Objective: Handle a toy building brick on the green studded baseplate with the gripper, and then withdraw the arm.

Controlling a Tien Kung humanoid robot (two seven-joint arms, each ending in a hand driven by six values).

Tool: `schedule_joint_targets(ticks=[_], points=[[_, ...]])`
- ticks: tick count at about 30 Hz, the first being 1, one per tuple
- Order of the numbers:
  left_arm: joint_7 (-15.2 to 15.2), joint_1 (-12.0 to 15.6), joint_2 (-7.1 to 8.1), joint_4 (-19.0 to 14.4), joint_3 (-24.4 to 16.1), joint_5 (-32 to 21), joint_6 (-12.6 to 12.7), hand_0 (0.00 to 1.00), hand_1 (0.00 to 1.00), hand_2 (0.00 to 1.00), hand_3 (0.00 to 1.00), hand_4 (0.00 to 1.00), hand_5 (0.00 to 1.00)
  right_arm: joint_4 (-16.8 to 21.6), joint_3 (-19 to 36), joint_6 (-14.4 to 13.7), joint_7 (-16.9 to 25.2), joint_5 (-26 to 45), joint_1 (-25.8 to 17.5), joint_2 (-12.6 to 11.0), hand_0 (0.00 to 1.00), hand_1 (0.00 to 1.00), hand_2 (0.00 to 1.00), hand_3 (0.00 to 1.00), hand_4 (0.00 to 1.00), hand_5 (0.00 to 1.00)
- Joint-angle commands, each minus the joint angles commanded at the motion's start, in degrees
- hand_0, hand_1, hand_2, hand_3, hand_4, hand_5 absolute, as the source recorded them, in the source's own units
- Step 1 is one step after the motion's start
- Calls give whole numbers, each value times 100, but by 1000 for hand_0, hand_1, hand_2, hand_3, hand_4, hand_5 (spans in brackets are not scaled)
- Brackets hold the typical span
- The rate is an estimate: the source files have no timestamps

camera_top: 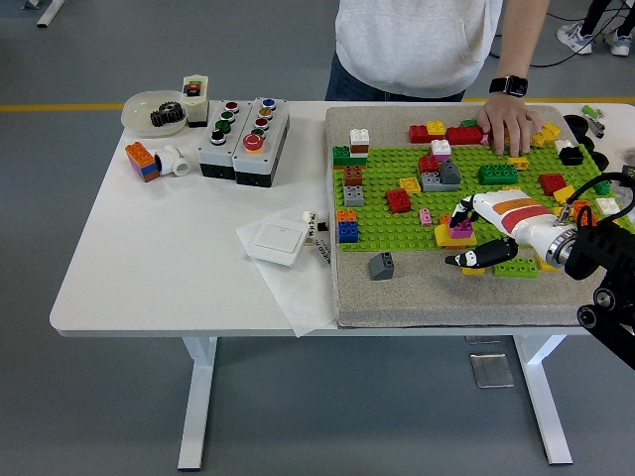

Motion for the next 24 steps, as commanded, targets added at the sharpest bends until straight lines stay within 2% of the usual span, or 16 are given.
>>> schedule_joint_targets(ticks=[11,17,20,24], points=[[19,38,-1,2,-28,50,-9,807,805,781,618,648,646,132,143,-6,-16,-43,-43,-46,557,584,637,597,955,415],[19,58,-2,6,-32,50,-9,810,807,781,617,648,646,304,424,-58,-23,-78,-142,-108,559,585,638,597,956,418],[21,61,-4,8,-40,61,-9,810,807,781,617,648,646,444,729,-232,-2,109,-244,-139,580,601,662,609,962,421],[19,48,-2,10,-42,68,-11,810,807,781,617,648,646,620,1096,-592,94,884,-380,-173,580,601,662,609,962,421]])
